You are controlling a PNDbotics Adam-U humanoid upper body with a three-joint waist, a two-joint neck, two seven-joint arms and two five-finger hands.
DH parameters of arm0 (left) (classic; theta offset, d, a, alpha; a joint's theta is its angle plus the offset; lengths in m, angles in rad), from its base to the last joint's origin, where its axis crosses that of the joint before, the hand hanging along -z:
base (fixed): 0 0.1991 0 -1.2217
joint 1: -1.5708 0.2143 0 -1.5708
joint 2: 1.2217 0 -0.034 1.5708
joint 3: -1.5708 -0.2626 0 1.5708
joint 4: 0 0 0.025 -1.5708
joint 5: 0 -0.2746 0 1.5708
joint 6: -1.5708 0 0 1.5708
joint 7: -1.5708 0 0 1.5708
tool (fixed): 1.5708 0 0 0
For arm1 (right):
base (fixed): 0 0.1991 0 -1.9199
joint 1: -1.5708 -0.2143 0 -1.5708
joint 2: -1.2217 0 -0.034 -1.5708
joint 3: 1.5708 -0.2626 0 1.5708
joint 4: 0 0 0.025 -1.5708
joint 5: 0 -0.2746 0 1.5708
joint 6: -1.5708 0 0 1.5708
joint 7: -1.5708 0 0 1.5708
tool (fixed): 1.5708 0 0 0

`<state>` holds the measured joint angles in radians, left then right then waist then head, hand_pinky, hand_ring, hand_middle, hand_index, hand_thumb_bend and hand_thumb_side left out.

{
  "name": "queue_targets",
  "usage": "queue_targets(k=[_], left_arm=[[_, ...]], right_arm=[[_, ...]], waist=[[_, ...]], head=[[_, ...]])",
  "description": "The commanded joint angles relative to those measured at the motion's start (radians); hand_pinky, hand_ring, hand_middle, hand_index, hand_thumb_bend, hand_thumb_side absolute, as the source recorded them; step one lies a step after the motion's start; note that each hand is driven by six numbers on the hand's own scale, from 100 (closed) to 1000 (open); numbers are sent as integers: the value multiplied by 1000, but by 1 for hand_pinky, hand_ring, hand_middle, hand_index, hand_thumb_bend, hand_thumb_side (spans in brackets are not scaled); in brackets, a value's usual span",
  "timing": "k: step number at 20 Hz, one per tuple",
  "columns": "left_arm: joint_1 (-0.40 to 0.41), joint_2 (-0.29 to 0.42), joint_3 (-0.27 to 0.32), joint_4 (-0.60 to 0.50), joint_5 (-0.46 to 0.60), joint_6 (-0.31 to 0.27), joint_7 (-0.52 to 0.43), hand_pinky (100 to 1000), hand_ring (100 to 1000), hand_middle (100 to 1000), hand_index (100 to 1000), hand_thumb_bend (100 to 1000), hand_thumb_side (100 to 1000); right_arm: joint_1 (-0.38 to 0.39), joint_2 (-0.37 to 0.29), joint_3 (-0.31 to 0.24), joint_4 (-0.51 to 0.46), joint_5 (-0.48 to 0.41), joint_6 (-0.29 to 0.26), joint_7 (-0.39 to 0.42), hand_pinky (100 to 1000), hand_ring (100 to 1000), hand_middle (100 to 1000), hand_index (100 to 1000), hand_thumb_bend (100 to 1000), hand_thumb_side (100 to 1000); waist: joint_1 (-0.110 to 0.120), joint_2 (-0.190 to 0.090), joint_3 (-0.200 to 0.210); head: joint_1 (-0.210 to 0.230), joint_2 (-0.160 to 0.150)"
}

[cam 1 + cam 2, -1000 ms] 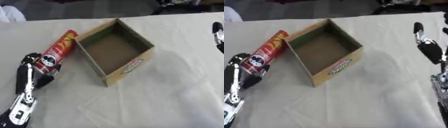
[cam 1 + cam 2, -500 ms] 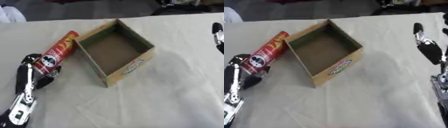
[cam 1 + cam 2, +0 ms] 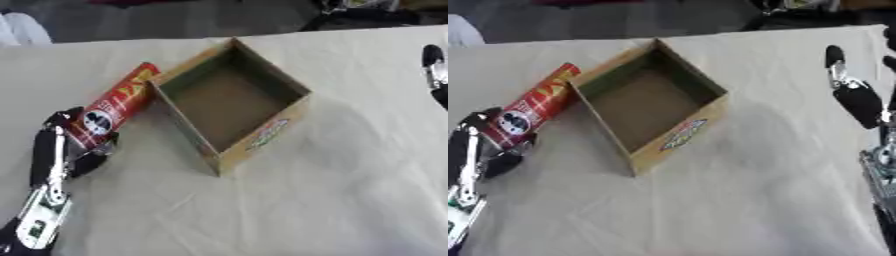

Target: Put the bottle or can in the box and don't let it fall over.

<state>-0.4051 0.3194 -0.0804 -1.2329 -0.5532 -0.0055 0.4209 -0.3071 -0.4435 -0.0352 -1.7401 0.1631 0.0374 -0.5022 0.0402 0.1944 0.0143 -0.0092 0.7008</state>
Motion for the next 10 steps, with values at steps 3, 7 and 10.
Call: queue_targets(k=[3, 7, 10], left_arm=[[-3, 7, 7, -1, 18, -12, 14, 415, 709, 599, 665, 391, 193], [-3, 5, 12, -2, 42, -16, 52, 389, 671, 572, 634, 376, 212], [-2, 4, 14, -5, 62, -24, 93, 379, 650, 560, 624, 365, 226]], right_arm=[[-14, -14, -2, -12, 0, -1, -2, 863, 899, 810, 872, 457, 417], [-13, -14, -3, -12, 0, -1, -3, 863, 899, 810, 871, 457, 418], [-13, -13, -3, -12, 0, 0, -4, 864, 899, 810, 870, 456, 419]], waist=[[-5, -11, 1], [-5, -11, 0], [-5, -11, 0]], head=[[-3, -10], [-3, -9], [-5, -10]])
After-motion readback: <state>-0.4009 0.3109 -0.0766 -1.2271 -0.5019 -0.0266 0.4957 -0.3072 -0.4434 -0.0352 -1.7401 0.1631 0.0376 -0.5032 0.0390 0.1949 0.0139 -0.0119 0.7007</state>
